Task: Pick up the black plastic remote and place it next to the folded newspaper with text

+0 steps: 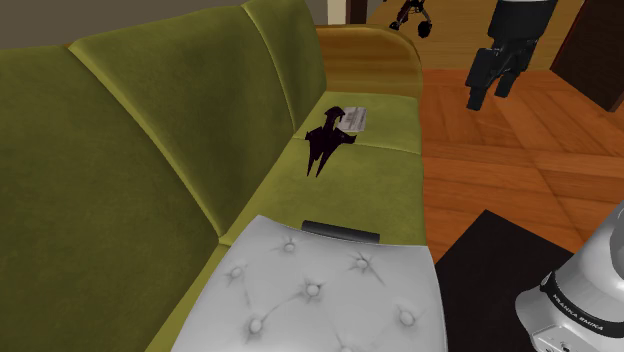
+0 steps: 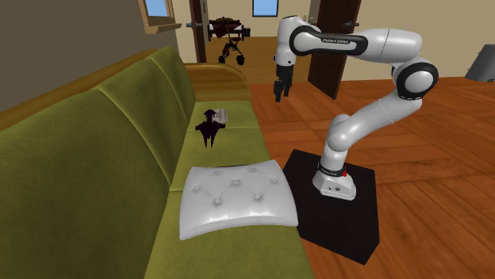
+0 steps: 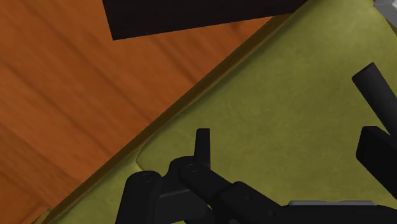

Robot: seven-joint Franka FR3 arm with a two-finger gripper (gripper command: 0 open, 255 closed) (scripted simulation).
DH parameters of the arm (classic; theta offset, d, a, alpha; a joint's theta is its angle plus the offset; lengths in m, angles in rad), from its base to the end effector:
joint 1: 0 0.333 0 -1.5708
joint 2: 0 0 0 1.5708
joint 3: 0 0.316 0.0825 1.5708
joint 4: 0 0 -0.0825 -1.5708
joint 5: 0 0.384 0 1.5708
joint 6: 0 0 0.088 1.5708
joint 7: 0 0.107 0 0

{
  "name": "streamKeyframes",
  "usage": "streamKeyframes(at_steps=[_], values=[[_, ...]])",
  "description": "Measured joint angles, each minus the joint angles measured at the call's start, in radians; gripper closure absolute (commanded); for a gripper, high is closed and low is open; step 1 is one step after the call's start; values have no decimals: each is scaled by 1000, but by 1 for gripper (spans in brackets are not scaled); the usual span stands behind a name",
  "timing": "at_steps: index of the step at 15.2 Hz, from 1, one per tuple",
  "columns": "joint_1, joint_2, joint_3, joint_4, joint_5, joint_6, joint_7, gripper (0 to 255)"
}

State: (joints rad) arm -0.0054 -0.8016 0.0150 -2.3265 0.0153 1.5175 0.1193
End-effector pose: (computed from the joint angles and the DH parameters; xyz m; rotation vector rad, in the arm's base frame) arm 0.2974 0.0061 0.6044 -3.1325 0.1780 0.0121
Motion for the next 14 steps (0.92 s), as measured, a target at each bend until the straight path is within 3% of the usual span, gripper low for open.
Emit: streamKeyframes(at_steps=[4,14], values=[[23,43,17,-23,15,63,-12,0],[126,242,94,-108,77,341,-84,0]])
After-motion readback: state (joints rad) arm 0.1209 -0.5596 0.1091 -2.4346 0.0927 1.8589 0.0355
